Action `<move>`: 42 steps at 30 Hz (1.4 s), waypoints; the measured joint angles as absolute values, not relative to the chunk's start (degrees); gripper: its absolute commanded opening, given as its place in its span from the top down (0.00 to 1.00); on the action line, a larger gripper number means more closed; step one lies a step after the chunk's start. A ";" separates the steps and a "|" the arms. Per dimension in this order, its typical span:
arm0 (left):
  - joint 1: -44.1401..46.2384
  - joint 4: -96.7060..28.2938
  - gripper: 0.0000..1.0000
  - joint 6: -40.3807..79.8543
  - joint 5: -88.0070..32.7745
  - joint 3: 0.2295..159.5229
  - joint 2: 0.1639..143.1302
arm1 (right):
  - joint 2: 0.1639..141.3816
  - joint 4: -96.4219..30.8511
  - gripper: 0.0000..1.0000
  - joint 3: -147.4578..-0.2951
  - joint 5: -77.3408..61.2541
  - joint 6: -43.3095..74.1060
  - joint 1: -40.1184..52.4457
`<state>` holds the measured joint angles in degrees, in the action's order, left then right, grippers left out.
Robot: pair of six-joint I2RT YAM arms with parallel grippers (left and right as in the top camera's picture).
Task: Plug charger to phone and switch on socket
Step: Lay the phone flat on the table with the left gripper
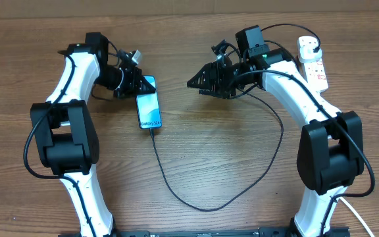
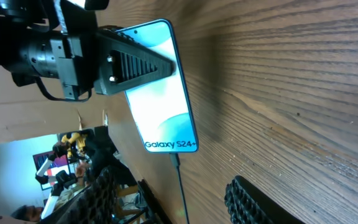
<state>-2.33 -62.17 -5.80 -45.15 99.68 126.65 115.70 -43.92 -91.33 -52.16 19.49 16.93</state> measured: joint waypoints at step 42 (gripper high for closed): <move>-1.10 -55.13 0.96 1.91 -41.69 95.55 131.02 | 115.70 -44.69 0.43 -91.33 -52.07 19.40 16.93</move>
<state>-1.10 -55.13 1.91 -41.69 95.55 131.02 115.70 -44.69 -91.33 -52.07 19.40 16.93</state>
